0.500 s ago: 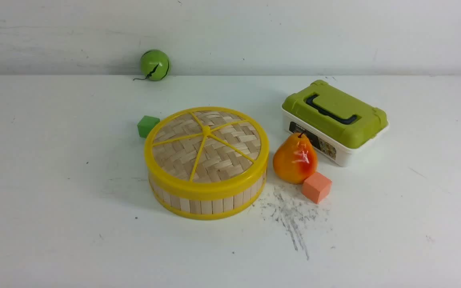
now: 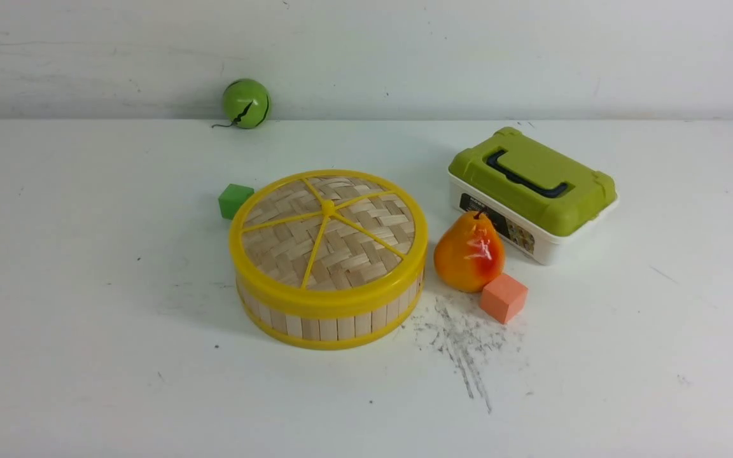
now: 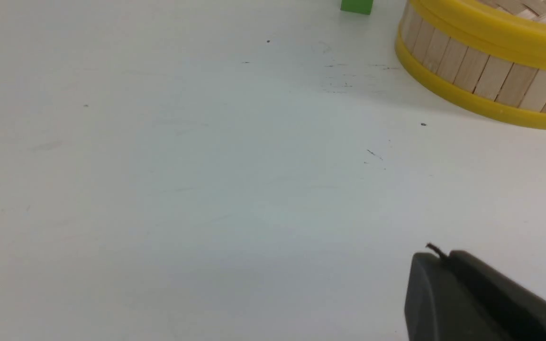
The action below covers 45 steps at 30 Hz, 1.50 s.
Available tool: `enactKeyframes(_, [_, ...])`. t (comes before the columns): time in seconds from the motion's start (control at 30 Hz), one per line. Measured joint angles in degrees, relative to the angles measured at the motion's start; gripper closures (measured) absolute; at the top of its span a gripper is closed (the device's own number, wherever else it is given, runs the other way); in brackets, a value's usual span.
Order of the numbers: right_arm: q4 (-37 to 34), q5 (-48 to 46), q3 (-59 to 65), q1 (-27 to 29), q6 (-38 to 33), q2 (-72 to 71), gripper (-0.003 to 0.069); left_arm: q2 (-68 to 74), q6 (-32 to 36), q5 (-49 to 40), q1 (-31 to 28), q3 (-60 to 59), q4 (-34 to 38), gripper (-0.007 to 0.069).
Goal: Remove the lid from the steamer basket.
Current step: Use the left arm to lift the lid of the steamer
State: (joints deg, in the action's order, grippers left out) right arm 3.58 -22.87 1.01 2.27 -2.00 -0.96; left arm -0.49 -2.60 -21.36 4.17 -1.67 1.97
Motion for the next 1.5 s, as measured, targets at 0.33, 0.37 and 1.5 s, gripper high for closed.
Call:
enactKeyframes(0.33, [0.0, 0.0, 0.0, 0.0, 0.0, 0.0, 0.0419, 0.0, 0.0, 0.06, 0.0, 0.0, 0.0, 0.0606])
enactKeyframes(0.37, [0.0, 0.0, 0.0, 0.0, 0.0, 0.0, 0.0419, 0.0, 0.0, 0.06, 0.0, 0.0, 0.0, 0.0605])
enactKeyframes(1.5, [0.0, 0.0, 0.0, 0.0, 0.0, 0.0, 0.0419, 0.0, 0.0, 9.75, 0.0, 0.0, 0.0, 0.0584])
